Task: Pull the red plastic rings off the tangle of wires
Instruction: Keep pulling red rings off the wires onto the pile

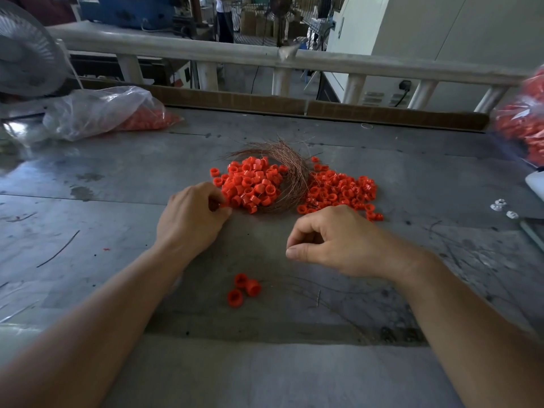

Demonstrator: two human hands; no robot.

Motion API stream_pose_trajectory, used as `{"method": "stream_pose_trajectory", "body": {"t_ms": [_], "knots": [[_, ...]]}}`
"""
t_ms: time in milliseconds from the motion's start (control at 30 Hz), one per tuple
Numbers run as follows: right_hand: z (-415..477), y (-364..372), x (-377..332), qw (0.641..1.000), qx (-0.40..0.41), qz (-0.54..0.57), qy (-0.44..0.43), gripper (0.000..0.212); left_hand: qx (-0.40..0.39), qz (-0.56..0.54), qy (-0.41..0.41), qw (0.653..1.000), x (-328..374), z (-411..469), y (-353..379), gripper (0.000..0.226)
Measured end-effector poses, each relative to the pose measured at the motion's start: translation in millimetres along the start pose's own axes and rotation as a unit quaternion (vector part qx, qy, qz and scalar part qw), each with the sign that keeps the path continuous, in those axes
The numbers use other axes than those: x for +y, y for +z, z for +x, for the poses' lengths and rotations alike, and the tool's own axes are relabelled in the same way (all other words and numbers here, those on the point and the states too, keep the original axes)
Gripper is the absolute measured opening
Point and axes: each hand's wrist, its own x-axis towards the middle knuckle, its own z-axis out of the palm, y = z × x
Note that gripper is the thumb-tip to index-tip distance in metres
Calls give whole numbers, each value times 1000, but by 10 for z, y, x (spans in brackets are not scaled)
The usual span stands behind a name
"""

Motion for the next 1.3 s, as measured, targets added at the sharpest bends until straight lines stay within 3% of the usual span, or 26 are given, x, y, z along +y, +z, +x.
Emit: {"method": "stream_pose_trajectory", "body": {"t_ms": [167,333,500,667,767,933,1033,1167,1300], "knots": [[50,-24,133,996,71,-45,30,11,16,-64,13,998,24,-54,-64,17],[143,-3,290,977,197,-66,50,19,-48,-181,6,982,138,-165,-83,29],[236,96,354,975,158,-154,5,40,-104,-238,6,966,225,-262,-87,30],[265,159,433,981,122,-151,3,53,-119,-269,7,956,251,-275,-106,36],[259,149,440,977,159,-141,-21,48,-129,-271,21,954,262,-300,-117,37],[231,80,345,944,320,-49,-64,19,-141,-293,29,945,278,-306,-122,32],[204,37,331,919,389,5,-60,12,-152,-295,40,942,276,-303,-107,34],[188,5,359,904,425,50,-11,7,-152,-276,83,945,283,-325,-84,37],[192,-30,402,904,421,73,26,19,-137,-218,127,958,296,-341,-50,38]]}}
